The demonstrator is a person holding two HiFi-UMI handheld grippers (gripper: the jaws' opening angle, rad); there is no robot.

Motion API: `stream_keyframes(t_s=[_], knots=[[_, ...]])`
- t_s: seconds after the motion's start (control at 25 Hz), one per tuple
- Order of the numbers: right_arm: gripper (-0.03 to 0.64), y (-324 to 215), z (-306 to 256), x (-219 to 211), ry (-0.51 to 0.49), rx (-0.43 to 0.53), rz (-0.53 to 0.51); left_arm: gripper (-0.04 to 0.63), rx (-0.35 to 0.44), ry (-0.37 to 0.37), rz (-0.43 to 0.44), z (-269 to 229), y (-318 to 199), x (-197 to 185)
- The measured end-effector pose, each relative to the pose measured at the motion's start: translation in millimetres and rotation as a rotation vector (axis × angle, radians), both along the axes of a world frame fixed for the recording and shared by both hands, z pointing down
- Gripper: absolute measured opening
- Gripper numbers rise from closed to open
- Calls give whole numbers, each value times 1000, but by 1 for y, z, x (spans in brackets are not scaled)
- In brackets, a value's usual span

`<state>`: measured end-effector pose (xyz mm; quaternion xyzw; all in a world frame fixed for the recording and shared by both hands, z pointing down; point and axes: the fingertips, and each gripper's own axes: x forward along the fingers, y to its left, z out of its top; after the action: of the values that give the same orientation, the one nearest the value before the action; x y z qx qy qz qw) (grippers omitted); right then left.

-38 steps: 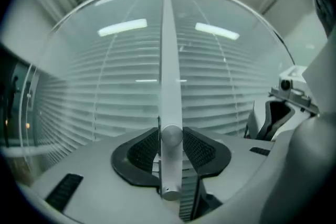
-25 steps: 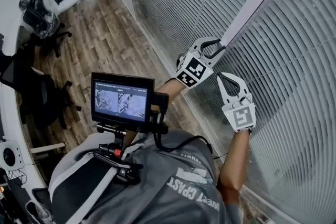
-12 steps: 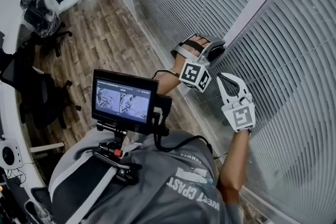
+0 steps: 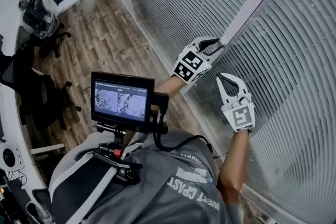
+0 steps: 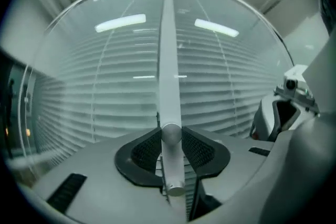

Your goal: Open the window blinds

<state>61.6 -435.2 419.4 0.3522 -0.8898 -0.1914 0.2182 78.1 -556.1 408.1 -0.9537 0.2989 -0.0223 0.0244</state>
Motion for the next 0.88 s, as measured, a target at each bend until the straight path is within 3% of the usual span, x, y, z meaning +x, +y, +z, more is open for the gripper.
stream_keyframes(t_s=[0.32, 0.44, 0.52, 0.6, 0.64, 0.8, 0.88], knots=[[3, -4, 0, -2, -4, -3, -1, 124, 679, -705, -112, 5, 1, 8], [3, -5, 0, -6, -10, -7, -4, 124, 845, -846, -82, 6, 0, 8], [3, -6, 1, -7, -9, -10, -5, 124, 858, -853, -64, 7, -1, 9], [3, -7, 4, -9, -3, -6, -12, 124, 734, -744, -44, 10, -4, 9], [3, -8, 5, -10, -5, -5, -15, 124, 598, -623, -22, 12, -6, 9], [3, -6, 10, -6, -18, -7, -7, 124, -132, 98, 89, 11, -13, 5], [3, -5, 11, -3, -10, -6, -1, 124, -449, 440, 120, 11, -16, 2]])
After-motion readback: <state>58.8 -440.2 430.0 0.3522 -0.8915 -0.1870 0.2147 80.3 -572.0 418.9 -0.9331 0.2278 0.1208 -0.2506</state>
